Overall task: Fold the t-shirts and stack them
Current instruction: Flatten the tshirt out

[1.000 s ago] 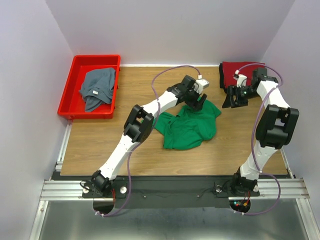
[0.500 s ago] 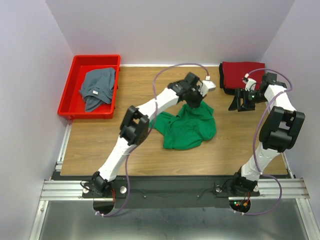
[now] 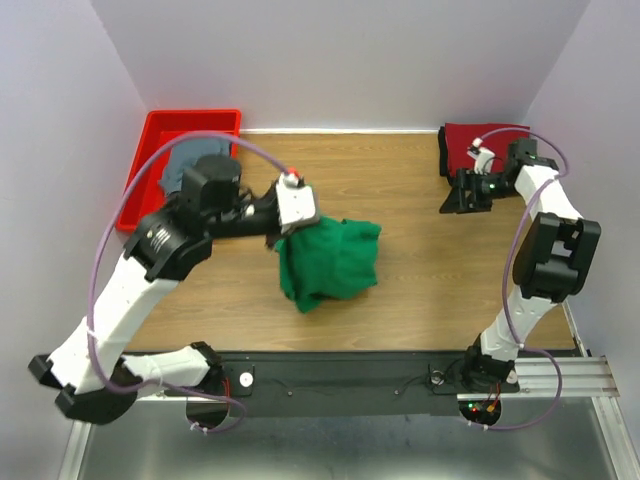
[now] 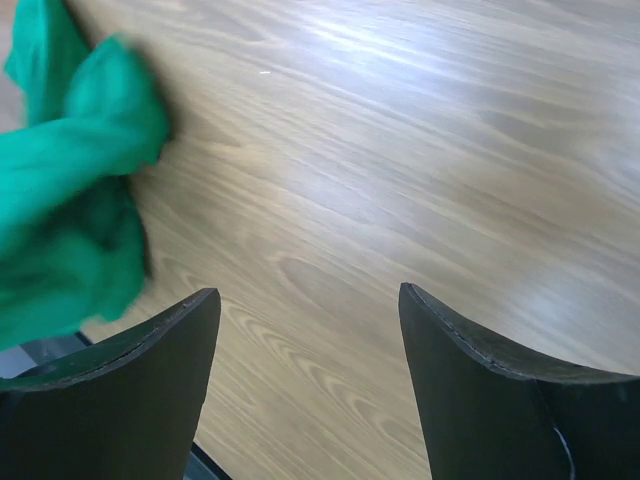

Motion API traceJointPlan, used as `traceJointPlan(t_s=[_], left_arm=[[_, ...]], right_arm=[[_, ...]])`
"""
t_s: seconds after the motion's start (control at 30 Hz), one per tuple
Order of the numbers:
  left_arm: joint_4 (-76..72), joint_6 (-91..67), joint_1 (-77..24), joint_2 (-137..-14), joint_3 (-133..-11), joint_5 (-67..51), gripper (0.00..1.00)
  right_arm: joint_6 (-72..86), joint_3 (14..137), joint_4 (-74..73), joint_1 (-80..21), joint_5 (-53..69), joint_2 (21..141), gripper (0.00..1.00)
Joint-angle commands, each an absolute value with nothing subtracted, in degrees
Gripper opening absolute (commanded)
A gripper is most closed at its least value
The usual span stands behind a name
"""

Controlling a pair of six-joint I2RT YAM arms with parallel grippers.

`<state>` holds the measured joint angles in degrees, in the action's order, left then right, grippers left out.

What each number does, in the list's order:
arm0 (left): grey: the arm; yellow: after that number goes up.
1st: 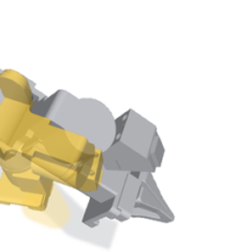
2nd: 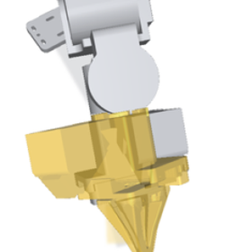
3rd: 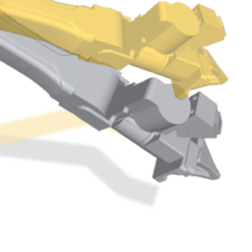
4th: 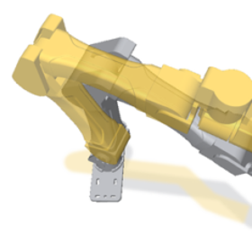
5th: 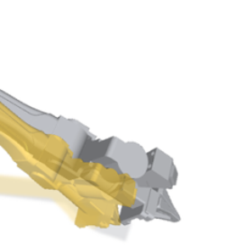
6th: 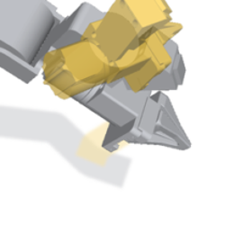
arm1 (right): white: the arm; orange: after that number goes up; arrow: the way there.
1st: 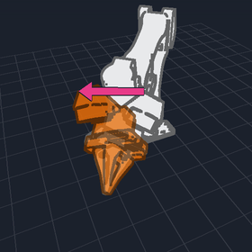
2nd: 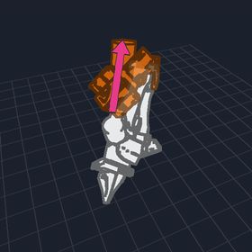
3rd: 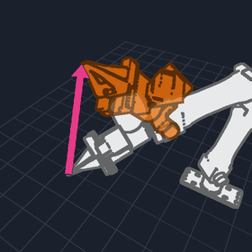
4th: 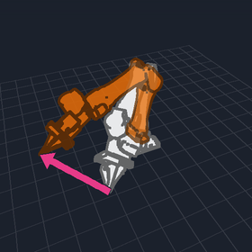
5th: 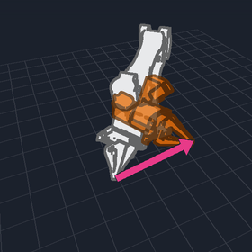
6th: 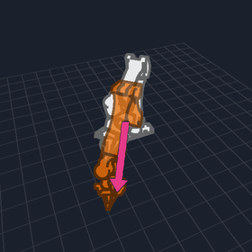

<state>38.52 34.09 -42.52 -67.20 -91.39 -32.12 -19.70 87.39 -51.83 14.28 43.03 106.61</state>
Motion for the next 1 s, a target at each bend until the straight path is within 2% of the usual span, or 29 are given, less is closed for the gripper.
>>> traceJointPlan(t_s=[0.0,0.17,0.3,0.57,0.8,0.83,0.9,0.93,0.97], left_arm=[[49.46,36.99,-40.88,-62.44,-76.08,-28.75,0.00],[54.05,40.96,-39.20,-53.02,-60.50,-23.04,0.00],[54.58,41.49,-39.20,-51.07,-55.74,-20.40,0.00],[53.61,40.43,-39.02,-50.19,-52.47,-16.96,0.00],[52.47,39.29,-38.15,-50.27,-51.68,-16.97,0.00],[52.21,39.29,-38.14,-50.36,-51.68,-16.79,0.00],[51.77,39.46,-38.06,-50.62,-51.77,-16.00,0.00],[50.98,39.29,-38.06,-50.89,-51.77,-15.56,0.00],[50.37,38.94,-38.06,-51.15,-51.94,-15.12,0.00]], right_arm=[[-20.83,89.12,-50.27,8.29,42.37,104.76,0.78],[-19.43,91.22,-48.61,-1.82,40.52,108.10,0.78],[-17.14,96.04,-47.20,-8.43,39.12,113.19,0.78],[-13.10,105.99,-45.00,-20.29,33.85,124.71,0.77],[-8.35,110.48,-42.36,-20.92,28.21,131.92,0.77],[-8.52,110.39,-42.62,-21.00,28.82,132.71,0.75],[-9.31,108.82,-42.89,-21.53,28.65,132.72,0.65],[-10.27,108.20,-43.24,-21.62,28.83,132.28,0.58],[-10.46,107.50,-43.42,-21.62,29.00,132.01,0.41]])
